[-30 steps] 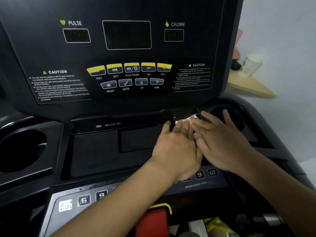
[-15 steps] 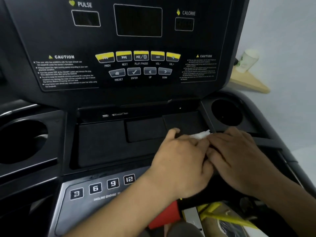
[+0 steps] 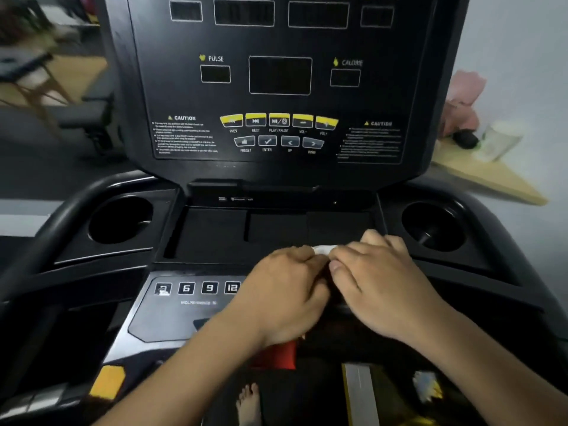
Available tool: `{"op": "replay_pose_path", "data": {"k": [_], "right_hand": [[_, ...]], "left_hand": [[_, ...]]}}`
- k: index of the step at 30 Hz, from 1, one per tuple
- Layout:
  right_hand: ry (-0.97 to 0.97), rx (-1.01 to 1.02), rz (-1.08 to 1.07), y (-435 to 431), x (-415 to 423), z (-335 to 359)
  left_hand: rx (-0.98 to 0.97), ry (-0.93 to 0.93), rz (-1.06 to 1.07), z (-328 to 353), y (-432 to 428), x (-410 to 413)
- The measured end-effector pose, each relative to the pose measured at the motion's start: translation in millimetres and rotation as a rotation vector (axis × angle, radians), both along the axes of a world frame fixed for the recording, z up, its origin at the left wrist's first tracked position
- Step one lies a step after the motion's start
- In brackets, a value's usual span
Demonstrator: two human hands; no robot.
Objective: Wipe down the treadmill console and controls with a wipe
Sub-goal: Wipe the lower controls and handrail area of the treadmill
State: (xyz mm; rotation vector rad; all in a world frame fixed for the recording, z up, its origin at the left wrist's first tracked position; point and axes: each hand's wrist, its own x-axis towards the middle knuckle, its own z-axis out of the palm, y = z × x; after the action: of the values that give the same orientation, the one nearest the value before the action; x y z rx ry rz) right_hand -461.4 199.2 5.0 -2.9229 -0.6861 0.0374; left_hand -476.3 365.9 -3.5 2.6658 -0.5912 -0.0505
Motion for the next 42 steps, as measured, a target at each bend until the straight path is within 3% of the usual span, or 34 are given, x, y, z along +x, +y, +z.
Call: {"op": "replay_pose_path", "data": {"k": [3, 7, 10, 13, 19, 21, 25, 28, 32, 36, 42], "right_hand": [[0.019, -0.027, -0.052, -30, 13, -1], [0.206, 0.111, -0.062, -50, 34, -6], [0.236, 0.147, -0.013, -54, 39, 0], [0.154, 0.231, -0.017, -66, 27, 1], [-0.106, 0.231, 0.008, -93, -60, -22], [-0.065, 0.124, -0.008, -95, -89, -33], [0.032, 0.116, -0.041, -91, -91, -35], [0.129, 0.303, -0.083, -81, -56, -30], [0.193, 0.440, -0.115, -87, -57, -32], [0.223, 0.428, -0.097, -103, -83, -46], [0.332, 0.451, -0.236, -103, -59, -38]], "left_hand": [[-0.057, 0.011, -0.003, -2, -39, 6], [-0.049, 0.038, 0.031, 1, -62, 15], [-0.100, 0.057, 0.023, 10, -59, 18], [-0.072, 0.009, -0.027, 18, -65, 5], [0.232, -0.143, -0.109, -12, -89, -73], [0.255, -0.135, -0.111, -22, -96, -93], [0.269, -0.161, -0.101, -26, -93, -81], [0.344, -0.168, -0.071, -19, -87, -53], [0.261, -0.126, -0.144, -22, -76, -52], [0.258, -0.123, -0.217, -30, -72, -65], [0.388, -0.162, -0.225, -16, -89, -45]]}}
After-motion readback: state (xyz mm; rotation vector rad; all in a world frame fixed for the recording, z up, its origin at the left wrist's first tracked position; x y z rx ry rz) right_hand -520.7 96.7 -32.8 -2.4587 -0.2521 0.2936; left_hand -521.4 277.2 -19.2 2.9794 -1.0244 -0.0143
